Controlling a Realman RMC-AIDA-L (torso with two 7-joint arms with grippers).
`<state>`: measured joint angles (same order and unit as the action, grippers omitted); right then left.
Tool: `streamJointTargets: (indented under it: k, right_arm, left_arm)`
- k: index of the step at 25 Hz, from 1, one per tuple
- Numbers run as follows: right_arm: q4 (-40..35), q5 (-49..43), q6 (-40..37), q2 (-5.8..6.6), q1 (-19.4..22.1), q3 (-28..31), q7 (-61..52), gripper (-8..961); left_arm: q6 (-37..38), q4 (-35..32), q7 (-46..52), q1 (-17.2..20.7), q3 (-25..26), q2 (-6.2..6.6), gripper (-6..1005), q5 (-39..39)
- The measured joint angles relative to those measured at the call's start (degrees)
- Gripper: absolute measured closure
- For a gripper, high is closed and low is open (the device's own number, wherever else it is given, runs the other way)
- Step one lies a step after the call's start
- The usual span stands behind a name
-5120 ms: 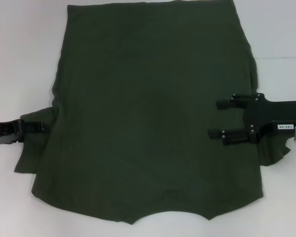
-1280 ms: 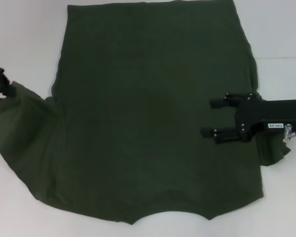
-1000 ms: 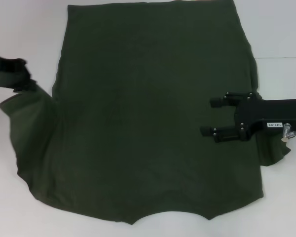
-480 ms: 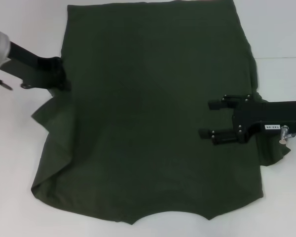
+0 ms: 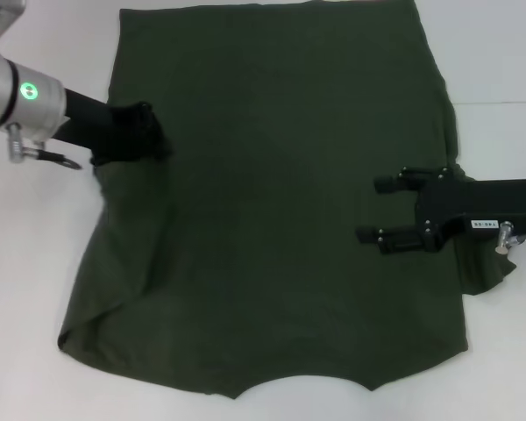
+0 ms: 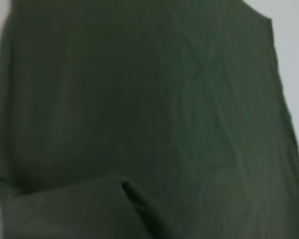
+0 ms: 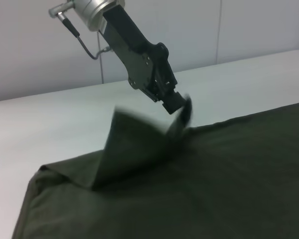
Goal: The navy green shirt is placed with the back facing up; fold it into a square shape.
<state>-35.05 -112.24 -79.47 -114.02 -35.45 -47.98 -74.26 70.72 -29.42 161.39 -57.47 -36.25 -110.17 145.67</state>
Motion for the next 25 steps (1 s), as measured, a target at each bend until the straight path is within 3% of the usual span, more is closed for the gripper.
streamJointTargets:
  k: [8, 12, 16, 20, 25]
  right_arm:
    - [0.1, 0.0, 1.1, -0.15, -0.1, 0.0, 0.0, 71]
    - [0.2, 0.0, 1.4, -0.16, -0.1, 0.1, -0.4, 71]
    - [0.1, 0.3, 1.4, -0.16, -0.1, 0.6, -1.0, 72]
    - [-0.5, 0.5, 0.6, -0.03, 0.0, 2.5, -3.3, 72]
    - [-0.5, 0.5, -2.8, 0.76, -0.1, 6.8, -6.9, 73]
  left_arm:
    - [-5.0, -0.1, -3.5, 1.6, 0.0, -2.35, 779, -5.3]
    - [-5.0, -2.0, -9.5, 3.1, 0.1, -2.69, 684, -7.8]
    - [-2.6, -3.5, -23.6, 7.8, 0.2, -2.52, 589, -18.4]
    - [2.8, -3.1, -42.2, 13.0, 0.2, -2.48, 430, -30.8]
    - [10.2, -2.5, -66.1, 19.2, 0.2, -4.49, 278, -38.9]
